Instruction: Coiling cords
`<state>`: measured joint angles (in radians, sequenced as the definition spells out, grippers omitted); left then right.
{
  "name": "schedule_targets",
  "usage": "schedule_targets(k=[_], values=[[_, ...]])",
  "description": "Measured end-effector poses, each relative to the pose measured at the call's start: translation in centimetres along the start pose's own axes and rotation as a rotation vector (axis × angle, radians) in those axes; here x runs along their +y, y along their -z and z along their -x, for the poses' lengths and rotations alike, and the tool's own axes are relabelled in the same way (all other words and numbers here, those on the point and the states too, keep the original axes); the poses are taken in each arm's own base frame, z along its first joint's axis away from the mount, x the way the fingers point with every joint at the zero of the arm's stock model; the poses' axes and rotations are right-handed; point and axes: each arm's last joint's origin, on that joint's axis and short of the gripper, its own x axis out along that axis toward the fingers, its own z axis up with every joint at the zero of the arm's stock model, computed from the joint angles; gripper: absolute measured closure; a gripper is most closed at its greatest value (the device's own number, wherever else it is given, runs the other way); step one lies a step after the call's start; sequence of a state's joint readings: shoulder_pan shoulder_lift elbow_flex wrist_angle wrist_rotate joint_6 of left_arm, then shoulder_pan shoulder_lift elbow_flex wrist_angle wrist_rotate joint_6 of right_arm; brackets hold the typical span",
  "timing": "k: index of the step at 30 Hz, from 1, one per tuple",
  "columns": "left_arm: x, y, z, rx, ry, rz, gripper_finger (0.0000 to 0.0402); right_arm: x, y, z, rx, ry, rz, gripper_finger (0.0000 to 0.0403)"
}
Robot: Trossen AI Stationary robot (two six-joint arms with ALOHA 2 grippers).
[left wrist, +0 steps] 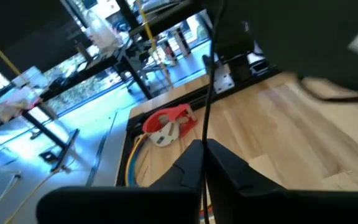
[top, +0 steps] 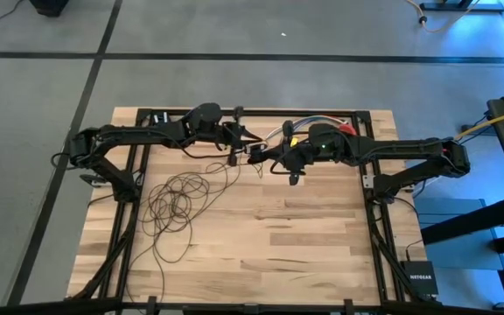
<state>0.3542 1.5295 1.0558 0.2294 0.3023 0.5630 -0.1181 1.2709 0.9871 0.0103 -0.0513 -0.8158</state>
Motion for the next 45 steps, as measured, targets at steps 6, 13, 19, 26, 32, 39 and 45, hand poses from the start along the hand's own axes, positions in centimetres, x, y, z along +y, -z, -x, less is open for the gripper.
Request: schedule_targets(k=[6,13,19,26,32,39,45], values=[[-0.5,0.1,-0.6,-0.014,0.024,0.001,0.0399,-0.3,-0.3,0.0,-0.033,0.035,0.004,0.0393],[-1.0,2.0,-2.5,0.007,0.05,0.038,0.04,-0.5,-0.4,0.0,-0.043,0.062,0.008,0.0393],[-0.7,3.2,-1.9,0.159,0.016,0.079,0.0401,-0.4,0.1,-0.1,0.051,0.088,0.004,0.0393],[-0.6,2.7,0.5,0.385,-0.105,0.044,0.0401,0.1,1.0,0.0,0.205,0.1,-0.038,0.0393],[-0.9,0.6,2.9,0.419,-0.158,0.006,0.0396,0.4,1.5,0.1,0.298,0.115,-0.087,0.0393],[-2.0,-2.0,3.9,0.325,-0.142,-0.053,0.0396,0.2,2.1,0.1,0.349,0.132,-0.108,0.0393],[-3.3,-3.9,3.8,0.232,-0.121,-0.12,0.0399,0.1,3.4,-0.7,0.384,0.105,-0.13,0.0393]])
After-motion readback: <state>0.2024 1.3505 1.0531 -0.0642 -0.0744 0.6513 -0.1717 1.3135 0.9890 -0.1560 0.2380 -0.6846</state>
